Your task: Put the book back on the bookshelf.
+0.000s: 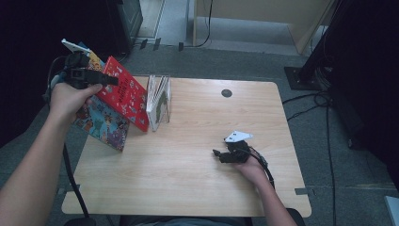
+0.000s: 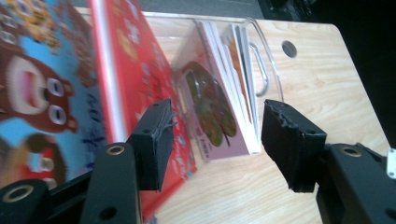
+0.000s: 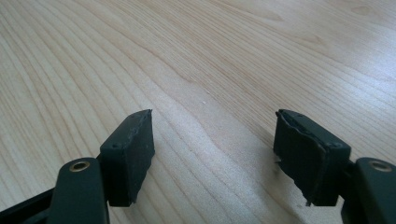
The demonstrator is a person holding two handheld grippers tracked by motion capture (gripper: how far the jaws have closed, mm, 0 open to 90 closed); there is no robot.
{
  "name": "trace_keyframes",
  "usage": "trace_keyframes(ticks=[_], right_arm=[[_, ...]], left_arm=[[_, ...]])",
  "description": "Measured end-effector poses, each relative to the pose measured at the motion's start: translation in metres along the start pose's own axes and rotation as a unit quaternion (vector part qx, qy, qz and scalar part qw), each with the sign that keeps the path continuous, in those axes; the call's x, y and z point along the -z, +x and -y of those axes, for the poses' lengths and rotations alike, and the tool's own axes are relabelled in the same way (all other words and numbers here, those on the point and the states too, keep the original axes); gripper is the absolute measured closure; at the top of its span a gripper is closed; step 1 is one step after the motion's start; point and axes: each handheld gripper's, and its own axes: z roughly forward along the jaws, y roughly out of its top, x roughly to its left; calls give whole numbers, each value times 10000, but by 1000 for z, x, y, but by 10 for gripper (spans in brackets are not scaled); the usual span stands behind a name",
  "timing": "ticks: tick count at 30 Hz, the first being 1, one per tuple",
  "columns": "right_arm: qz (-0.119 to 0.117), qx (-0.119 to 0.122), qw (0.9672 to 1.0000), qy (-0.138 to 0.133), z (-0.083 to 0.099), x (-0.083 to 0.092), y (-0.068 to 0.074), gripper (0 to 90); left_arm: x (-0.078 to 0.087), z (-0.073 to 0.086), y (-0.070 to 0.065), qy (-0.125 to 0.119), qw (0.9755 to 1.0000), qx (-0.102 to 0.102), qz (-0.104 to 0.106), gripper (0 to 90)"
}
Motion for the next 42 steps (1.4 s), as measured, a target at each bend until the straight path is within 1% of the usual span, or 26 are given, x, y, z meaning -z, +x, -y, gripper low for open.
trace_keyframes(ticks=[3, 7, 9, 12, 15, 16, 18, 19, 21, 22, 23, 25, 26, 30, 31, 33, 35, 37, 39, 42], right_arm=[[-1, -11, 10000, 8, 0, 0, 0, 279], [4, -8, 10000, 6, 0, 0, 0, 278], [-2, -10, 10000, 7, 0, 0, 0, 278], [-3, -6, 10000, 5, 0, 0, 0, 277], [-1, -9, 10000, 7, 0, 0, 0, 277], [-6, -9, 10000, 6, 0, 0, 0, 277], [-3, -13, 10000, 7, 0, 0, 0, 277], [-6, -8, 10000, 6, 0, 0, 0, 277], [-5, -11, 10000, 7, 0, 0, 0, 277], [-3, -8, 10000, 5, 0, 0, 0, 277], [-3, -9, 10000, 7, 0, 0, 0, 277], [-3, -9, 10000, 8, 0, 0, 0, 276], [-3, -6, 10000, 9, 0, 0, 0, 276], [-7, -12, 10000, 15, 0, 0, 0, 277], [-1, -5, 10000, 8, 0, 0, 0, 276], [-7, -14, 10000, 14, 0, 0, 0, 276], [-7, -13, 10000, 14, 0, 0, 0, 276], [-8, -15, 10000, 14, 0, 0, 0, 276], [-6, -13, 10000, 14, 0, 0, 0, 276], [-5, -7, 10000, 17, 0, 0, 0, 276]], left_arm=[[-2, 7, -7, 30, 9999, -102, 45, 431], [-7, 17, -14, 102, 9998, -117, 132, 417], [-9, 22, -16, 96, 9997, -149, 191, 412], [-12, 32, -20, 94, 9995, -199, 213, 410], [-16, 43, -22, 81, 9993, -230, 285, 409], [-17, 47, -23, 108, 9991, -231, 340, 409], [-20, 56, -26, 120, 9990, -308, 291, 407], [-21, 59, -27, 125, 9989, -331, 305, 406], [-25, 68, -26, 136, 9985, -310, 431, 405], [-27, 74, -27, 106, 9986, -365, 365, 406], [-28, 78, -28, 115, 9985, -407, 346, 408], [-33, 86, -28, 143, 9982, -386, 429, 407], [-36, 91, -28, 178, 9981, -395, 436, 406], [-46, 104, -31, 256, 9977, -501, 368, 406], [-48, 107, -32, 267, 9976, -515, 370, 406], [-52, 112, -33, 284, 9972, -524, 441, 405], [-57, 118, -34, 251, 9973, -548, 420, 402], [-63, 124, -35, 255, 9969, -536, 510, 402], [-70, 130, -36, 272, 9967, -561, 524, 400], [-80, 138, -37, 305, 9960, -557, 634, 398]])
